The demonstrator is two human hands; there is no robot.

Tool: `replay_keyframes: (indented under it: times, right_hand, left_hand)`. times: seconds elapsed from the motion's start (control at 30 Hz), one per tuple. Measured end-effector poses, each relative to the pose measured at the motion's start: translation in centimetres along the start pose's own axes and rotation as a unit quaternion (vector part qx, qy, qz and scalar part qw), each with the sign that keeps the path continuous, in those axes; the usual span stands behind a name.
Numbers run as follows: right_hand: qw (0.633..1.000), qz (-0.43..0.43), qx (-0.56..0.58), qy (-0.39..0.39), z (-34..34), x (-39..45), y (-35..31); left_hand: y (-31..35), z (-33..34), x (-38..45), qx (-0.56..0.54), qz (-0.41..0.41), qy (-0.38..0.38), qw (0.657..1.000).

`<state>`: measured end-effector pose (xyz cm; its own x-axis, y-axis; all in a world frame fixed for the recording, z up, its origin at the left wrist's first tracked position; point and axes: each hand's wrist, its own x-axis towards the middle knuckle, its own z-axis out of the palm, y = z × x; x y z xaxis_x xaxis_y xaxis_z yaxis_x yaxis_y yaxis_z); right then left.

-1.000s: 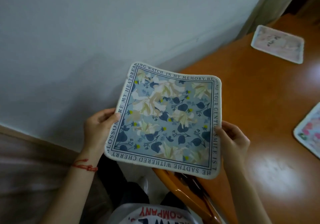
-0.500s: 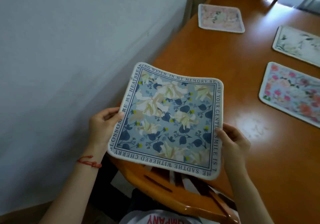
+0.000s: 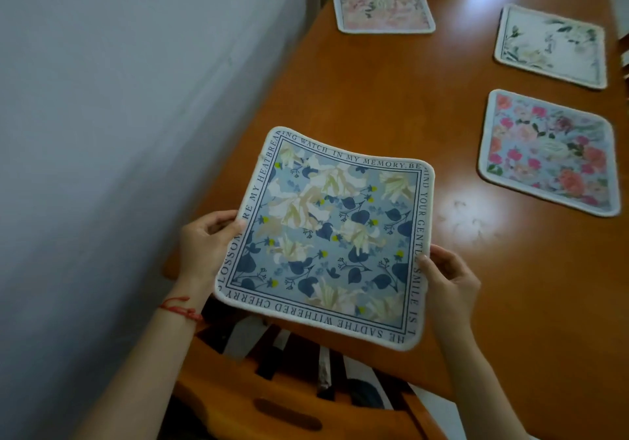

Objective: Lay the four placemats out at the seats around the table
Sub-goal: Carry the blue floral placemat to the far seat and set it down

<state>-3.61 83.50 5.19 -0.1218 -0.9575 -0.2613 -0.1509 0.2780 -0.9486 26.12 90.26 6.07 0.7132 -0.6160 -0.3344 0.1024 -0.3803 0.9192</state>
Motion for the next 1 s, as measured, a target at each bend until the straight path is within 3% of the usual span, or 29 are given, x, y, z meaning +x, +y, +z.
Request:
replay_keyframes:
  times: [0.7,1.0]
  right_hand:
    - [0.991,0.07,-0.062,0.093,4.6,3.4,5.2]
    - [0.981,0.087,-0.127,0.121,3.7,4.1,7.0]
  left_hand:
    - [-4.5,3.5,8.3,0.086,-0.023,-0.092,0.992]
    - [-6.6,3.7,9.8,0.221,0.034,-0.095,0.97]
